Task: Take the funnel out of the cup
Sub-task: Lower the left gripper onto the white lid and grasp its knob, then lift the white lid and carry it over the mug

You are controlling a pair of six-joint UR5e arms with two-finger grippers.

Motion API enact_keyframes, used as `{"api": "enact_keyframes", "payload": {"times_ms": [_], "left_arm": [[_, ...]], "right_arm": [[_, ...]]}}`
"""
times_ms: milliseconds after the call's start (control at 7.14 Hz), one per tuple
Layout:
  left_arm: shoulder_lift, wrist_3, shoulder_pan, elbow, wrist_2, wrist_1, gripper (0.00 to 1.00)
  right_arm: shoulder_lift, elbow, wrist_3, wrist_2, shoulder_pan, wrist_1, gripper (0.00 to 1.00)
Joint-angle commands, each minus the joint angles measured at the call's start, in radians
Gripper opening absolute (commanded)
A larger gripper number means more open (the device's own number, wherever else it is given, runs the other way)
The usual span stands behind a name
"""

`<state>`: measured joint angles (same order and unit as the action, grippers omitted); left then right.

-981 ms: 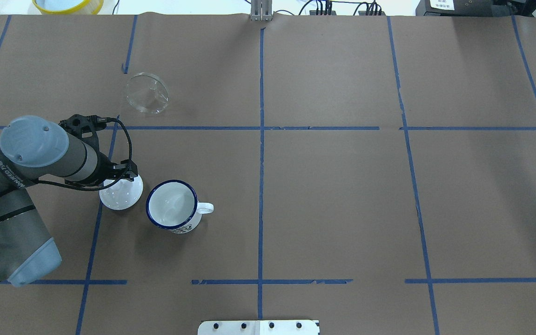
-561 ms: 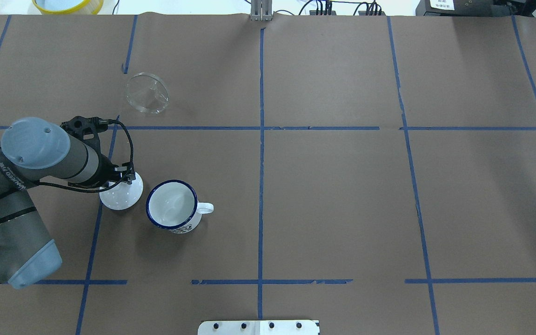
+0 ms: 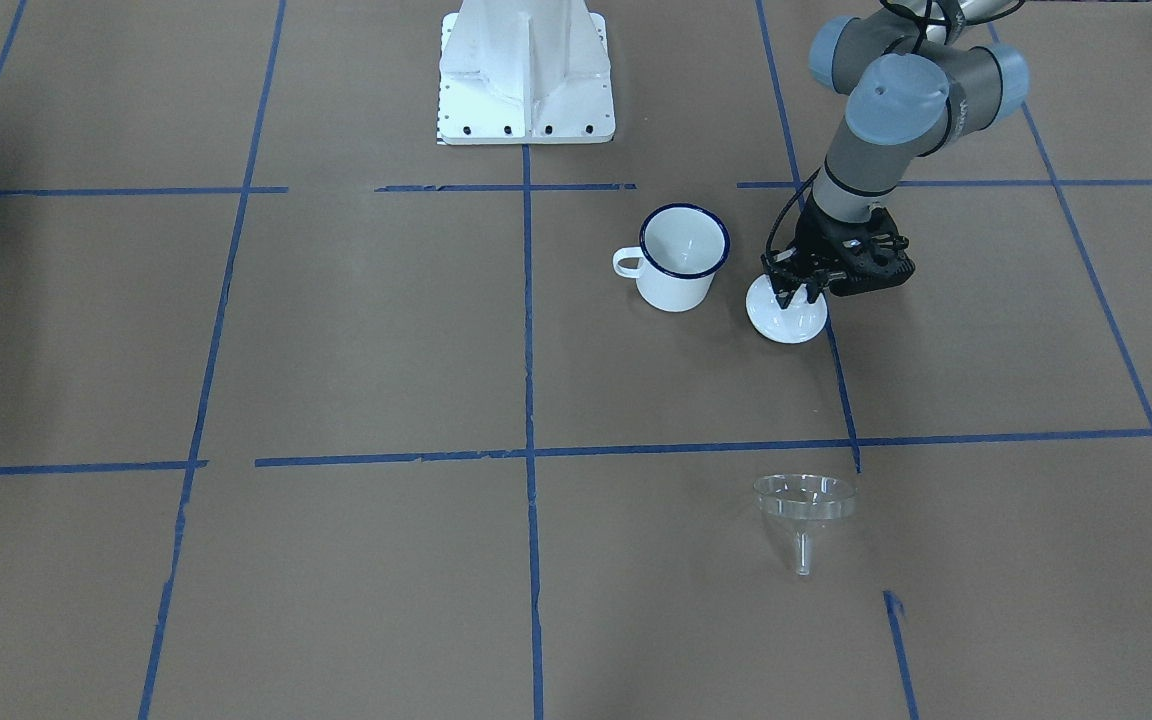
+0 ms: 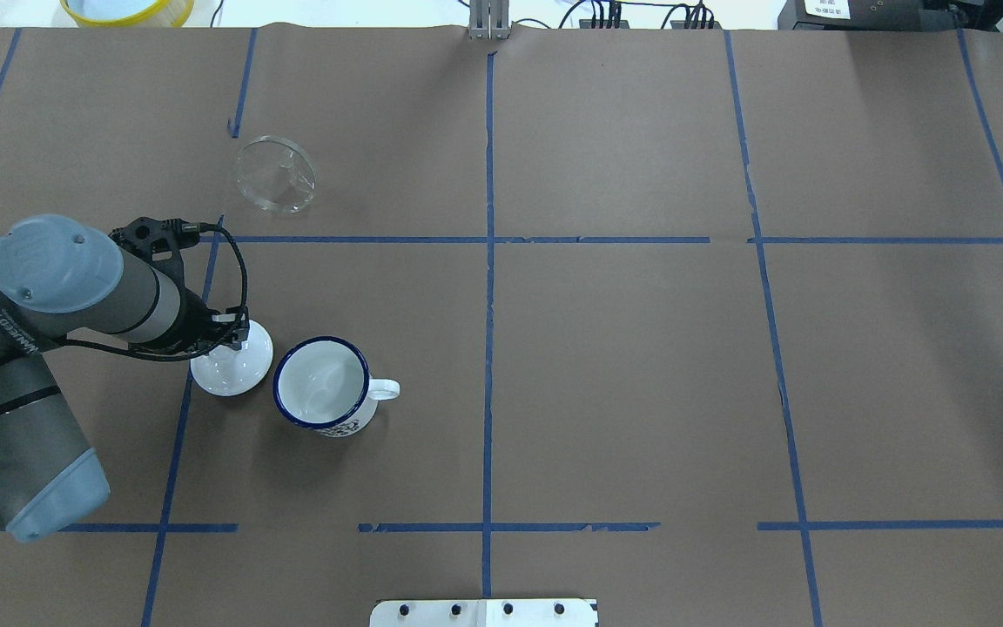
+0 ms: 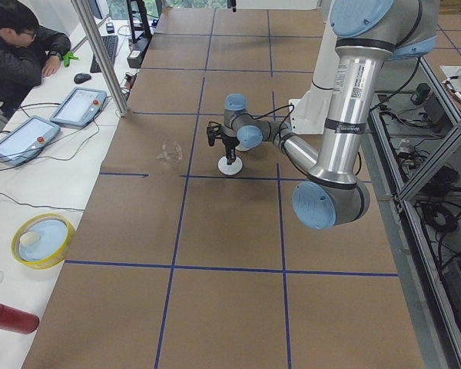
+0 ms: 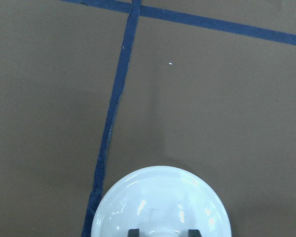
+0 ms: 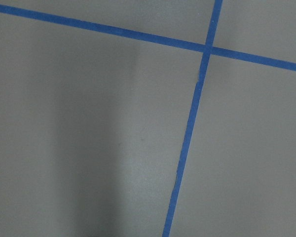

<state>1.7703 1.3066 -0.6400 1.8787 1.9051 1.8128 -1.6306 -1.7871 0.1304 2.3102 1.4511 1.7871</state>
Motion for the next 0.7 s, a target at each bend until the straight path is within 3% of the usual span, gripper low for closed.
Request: {"api": "enact_keyframes", "payload": {"times_ms": [0, 280, 561], "left_arm": [[-0.003, -0.006, -0.027, 0.109, 0.002, -0.123, 0.0], [0.011, -0.054, -0.113, 0.283, 0.006, -0.342, 0.0], [0.145, -0.055, -0.148, 0.341, 0.096, -0.554, 0.0]], "right_arm": [[0.0, 0.002, 0.0, 0.0, 0.0, 0.0, 1.0], [0.002, 0.0, 0.0, 0.0, 0.0, 0.0, 1.0], [0.0, 0.0, 0.0, 0.0, 0.0, 0.0, 1.0]]}}
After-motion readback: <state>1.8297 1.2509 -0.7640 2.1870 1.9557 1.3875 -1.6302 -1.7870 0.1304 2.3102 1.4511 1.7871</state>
